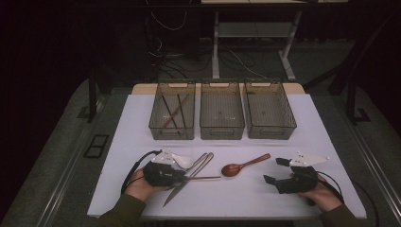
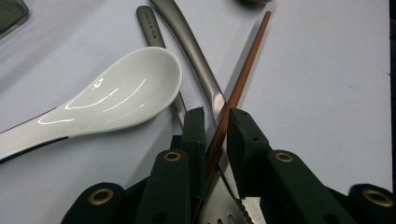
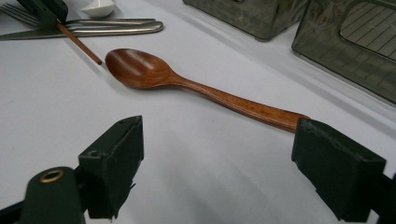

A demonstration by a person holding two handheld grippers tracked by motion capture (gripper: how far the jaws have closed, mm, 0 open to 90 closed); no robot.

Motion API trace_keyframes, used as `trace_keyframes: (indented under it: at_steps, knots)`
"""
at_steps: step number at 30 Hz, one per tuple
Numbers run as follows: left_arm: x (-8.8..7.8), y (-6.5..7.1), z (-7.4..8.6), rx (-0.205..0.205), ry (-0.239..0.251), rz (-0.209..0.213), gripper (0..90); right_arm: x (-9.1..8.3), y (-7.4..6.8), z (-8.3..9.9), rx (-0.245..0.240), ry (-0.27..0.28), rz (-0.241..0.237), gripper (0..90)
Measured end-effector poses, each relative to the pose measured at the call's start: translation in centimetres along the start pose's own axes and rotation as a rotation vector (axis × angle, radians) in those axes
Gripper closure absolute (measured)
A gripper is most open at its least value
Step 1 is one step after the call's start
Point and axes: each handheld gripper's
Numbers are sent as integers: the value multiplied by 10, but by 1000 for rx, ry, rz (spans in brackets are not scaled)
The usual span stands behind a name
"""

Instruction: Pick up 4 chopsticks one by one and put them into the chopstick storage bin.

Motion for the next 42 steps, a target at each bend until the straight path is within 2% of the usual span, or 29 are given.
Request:
trace_keyframes:
  at_steps: [9,27,34,42]
  knots:
    - [1,1,1,32,-14,10,778,0,0,0,-1,-1,1,166]
    - [2,0,0,51,4,22,808,1,0,0,-3,-6,-1,166]
    - [0,-2,-1,77,19,18,830,1,-1,0,-3,-6,-2,166]
    - [0,-2,-2,74,25,17,835,1,0,0,-4,-6,-3,166]
Point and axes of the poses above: each handheld gripper's, and its own axes: x roughly forward along the jaws, z roughly out of its underside, y roughly to its right, and after that the axes turned 2 degrees about -z, right-handed
